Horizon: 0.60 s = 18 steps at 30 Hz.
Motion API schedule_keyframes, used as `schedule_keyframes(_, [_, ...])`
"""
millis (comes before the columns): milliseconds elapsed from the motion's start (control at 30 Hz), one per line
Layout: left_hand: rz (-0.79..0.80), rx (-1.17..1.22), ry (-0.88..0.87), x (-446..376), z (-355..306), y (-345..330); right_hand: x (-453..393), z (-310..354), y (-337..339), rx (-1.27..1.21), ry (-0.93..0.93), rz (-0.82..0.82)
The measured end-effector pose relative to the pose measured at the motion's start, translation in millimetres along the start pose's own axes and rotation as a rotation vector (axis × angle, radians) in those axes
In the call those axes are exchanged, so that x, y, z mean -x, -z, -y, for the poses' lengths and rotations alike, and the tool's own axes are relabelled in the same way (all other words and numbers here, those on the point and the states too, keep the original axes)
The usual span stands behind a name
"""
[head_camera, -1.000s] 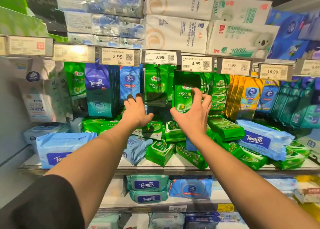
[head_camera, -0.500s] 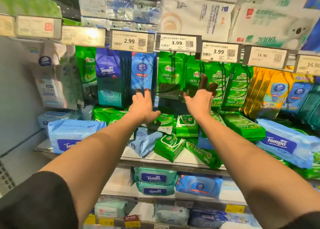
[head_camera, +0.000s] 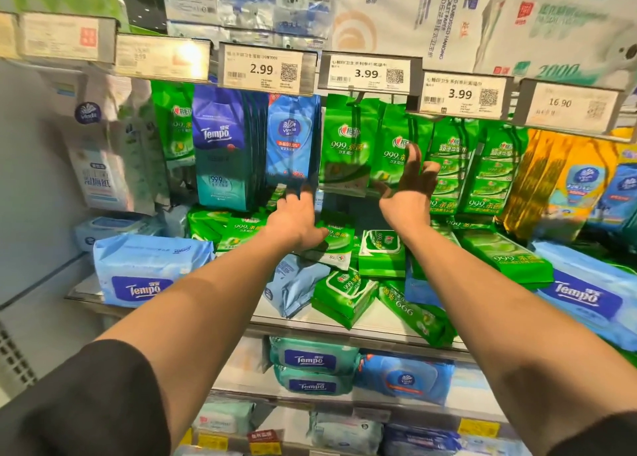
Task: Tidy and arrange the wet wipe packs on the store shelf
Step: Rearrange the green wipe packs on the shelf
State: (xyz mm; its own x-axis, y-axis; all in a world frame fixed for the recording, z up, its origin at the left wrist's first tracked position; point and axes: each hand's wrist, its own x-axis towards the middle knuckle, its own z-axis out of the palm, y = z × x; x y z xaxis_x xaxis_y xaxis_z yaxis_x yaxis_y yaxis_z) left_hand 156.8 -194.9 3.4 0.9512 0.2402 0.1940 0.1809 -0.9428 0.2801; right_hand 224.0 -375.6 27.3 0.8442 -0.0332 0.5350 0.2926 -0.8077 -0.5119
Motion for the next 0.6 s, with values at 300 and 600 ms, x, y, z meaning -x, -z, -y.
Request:
schedule_keyframes(300, [0.075, 0.033, 0.0, -2.8, -5.1, -17.5, 16.8, -28.3, 5.2, 0.167, -0.029, 0.12])
schedule_keyframes(600, [0.046, -0.026, 0.03, -11.3, -36.5, -53.7, 41.6, -46.6, 11.9, 0.258, 0.136, 0.177])
